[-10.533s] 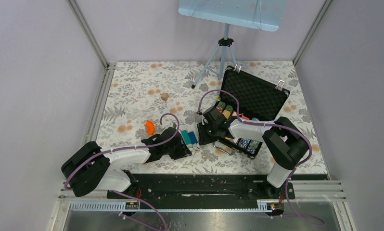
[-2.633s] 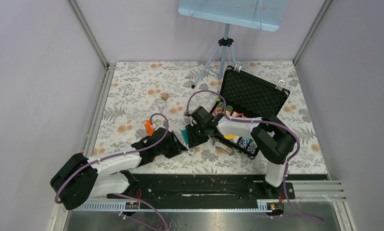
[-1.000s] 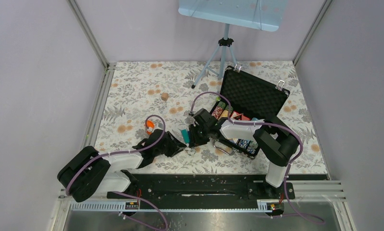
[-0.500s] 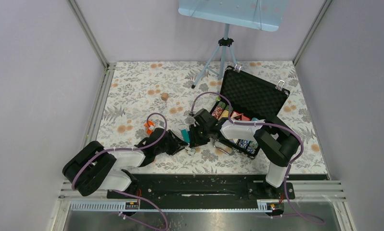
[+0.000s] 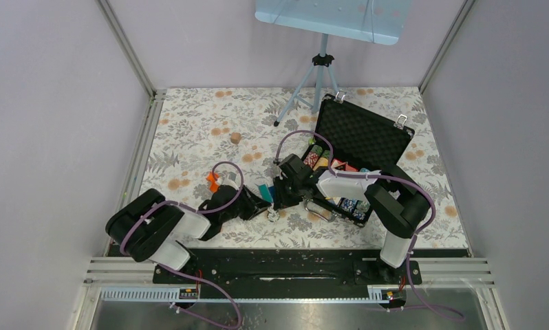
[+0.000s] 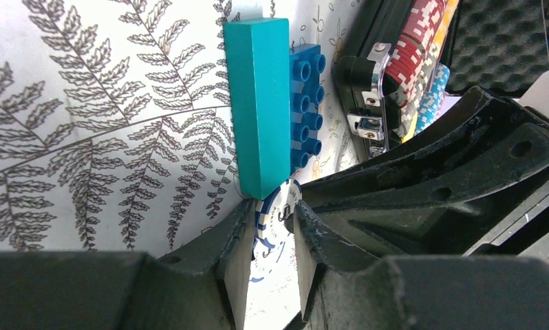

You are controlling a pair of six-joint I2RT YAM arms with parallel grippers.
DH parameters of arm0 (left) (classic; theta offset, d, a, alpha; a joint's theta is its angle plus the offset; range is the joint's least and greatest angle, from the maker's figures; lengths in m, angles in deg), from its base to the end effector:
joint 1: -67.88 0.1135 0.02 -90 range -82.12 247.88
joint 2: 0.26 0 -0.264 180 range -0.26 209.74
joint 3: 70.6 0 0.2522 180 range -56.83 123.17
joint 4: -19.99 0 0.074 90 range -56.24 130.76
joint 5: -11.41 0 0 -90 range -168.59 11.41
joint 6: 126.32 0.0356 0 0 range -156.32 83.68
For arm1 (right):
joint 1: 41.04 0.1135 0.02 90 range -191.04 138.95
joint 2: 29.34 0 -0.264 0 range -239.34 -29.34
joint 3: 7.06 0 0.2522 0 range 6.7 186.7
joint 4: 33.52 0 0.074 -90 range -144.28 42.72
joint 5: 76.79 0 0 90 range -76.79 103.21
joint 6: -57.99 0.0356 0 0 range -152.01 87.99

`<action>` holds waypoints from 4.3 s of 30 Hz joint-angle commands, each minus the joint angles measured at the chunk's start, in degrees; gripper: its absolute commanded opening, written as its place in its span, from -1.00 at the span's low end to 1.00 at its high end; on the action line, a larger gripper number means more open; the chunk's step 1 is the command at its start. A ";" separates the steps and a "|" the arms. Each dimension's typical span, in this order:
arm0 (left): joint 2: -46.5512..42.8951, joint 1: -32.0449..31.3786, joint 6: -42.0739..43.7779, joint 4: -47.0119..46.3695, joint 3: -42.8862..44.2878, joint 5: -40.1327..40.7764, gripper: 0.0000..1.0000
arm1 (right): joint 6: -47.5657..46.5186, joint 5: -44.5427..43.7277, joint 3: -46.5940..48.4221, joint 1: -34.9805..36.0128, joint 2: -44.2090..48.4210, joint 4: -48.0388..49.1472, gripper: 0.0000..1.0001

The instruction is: Pack up texas hold em set

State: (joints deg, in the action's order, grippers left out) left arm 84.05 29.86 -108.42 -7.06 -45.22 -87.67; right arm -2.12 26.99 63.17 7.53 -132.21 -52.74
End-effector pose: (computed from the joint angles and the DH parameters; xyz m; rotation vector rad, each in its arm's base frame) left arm 0.1672 -0.1379 0.1025 -0.6044 2.3346 -1.2070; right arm 0.2307 0.2742 0.1494 -0.5397 2.5989 0.8281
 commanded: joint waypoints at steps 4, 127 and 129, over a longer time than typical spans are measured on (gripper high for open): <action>5.80 -1.14 0.81 -8.57 -2.83 -7.31 -0.45 | -0.98 -2.43 -1.44 0.82 -3.16 -3.01 -0.41; -25.96 0.24 15.66 6.55 14.50 -17.94 -0.02 | 13.02 24.00 -15.53 -16.42 39.45 18.32 -1.00; -26.65 1.68 16.06 8.47 14.40 -17.72 0.28 | 9.68 19.41 -14.19 -17.10 41.56 11.29 -1.00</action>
State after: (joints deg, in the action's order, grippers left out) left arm 58.72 29.43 -94.12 -0.09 -33.33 -105.61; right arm 12.90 52.82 45.94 -8.29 -94.97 -32.21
